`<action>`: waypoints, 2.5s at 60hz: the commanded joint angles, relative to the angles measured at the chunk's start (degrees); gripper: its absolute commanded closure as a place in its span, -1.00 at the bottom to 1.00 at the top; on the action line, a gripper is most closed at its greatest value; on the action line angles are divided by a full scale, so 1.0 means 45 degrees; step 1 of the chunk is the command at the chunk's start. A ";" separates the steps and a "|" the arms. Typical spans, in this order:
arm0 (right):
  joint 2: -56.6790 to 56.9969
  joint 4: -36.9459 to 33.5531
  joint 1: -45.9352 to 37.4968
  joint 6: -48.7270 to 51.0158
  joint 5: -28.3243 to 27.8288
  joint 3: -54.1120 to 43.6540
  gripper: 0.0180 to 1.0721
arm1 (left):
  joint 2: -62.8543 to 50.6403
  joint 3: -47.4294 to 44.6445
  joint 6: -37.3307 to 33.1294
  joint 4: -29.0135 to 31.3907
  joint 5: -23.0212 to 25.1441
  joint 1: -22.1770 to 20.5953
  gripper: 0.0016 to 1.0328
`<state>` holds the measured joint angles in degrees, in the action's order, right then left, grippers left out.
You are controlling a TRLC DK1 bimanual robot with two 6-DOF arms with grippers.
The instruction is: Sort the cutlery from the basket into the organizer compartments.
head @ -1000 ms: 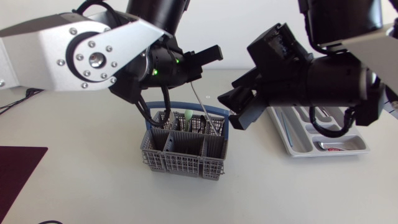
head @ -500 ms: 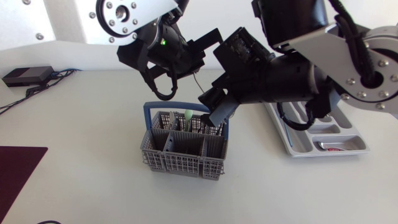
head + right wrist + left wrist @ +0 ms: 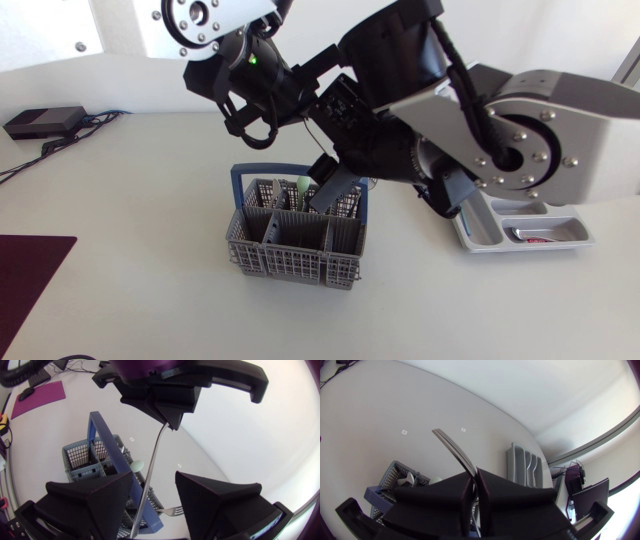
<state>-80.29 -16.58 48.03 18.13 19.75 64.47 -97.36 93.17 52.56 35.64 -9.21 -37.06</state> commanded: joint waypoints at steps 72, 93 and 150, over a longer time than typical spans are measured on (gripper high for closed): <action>-0.1474 0.2063 0.1377 0.2631 0.3580 0.0127 0.89 | 0.0171 0.0332 0.0470 -0.0048 0.1911 0.0696 0.21; -0.1357 0.2180 0.1358 0.2651 0.3502 -0.0498 0.89 | 0.0210 0.0703 0.0001 -0.0361 0.2164 0.0755 -0.41; -0.0556 0.3469 -0.0752 0.2963 0.3053 -0.2060 0.89 | 0.1773 -0.0547 -0.1445 0.0557 0.2184 0.1516 -0.78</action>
<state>-82.61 -3.09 46.35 30.30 33.85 56.86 -92.25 92.49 47.46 37.63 -0.01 -30.28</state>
